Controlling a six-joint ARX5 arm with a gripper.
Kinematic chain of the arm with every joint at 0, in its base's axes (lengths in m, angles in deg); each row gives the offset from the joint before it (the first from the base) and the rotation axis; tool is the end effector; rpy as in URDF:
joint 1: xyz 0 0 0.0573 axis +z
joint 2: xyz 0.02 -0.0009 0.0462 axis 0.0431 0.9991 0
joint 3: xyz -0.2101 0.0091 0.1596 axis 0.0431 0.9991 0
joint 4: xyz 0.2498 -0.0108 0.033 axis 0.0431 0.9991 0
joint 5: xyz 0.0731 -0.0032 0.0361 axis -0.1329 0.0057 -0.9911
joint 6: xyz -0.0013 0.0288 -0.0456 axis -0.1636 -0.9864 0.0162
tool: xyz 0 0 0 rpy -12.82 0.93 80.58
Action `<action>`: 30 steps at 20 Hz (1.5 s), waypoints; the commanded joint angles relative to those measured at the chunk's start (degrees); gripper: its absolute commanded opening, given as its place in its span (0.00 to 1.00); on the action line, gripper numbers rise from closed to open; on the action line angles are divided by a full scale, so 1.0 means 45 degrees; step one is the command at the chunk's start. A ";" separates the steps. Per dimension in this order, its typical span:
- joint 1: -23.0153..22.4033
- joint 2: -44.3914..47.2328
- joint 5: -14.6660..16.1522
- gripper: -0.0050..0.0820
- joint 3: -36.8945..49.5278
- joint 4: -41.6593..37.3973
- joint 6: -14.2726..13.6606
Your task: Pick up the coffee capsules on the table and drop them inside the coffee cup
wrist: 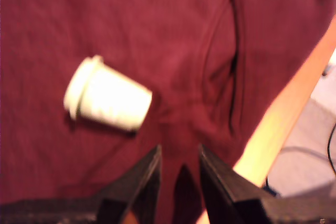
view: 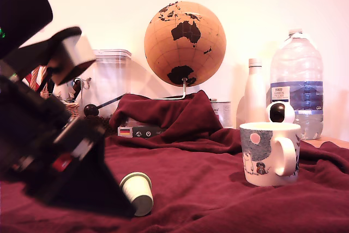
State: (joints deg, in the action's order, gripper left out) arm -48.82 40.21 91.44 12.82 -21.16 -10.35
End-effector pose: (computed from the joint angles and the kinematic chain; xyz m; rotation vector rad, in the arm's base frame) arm 0.1301 -0.1693 0.1199 0.1093 0.7539 -0.9342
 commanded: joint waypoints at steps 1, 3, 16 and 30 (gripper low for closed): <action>-0.0034 0.0131 -0.0005 0.41 -0.0039 -0.0296 0.0384; -0.0034 0.0131 -0.0015 0.77 -0.0102 -0.0287 0.0583; -0.0034 0.0136 -0.2924 0.83 -0.0194 -0.1141 0.3633; -0.0058 0.2312 -0.3750 0.83 -0.0947 -0.2025 0.4469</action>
State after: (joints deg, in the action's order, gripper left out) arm -48.82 49.95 74.70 9.82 -29.69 9.43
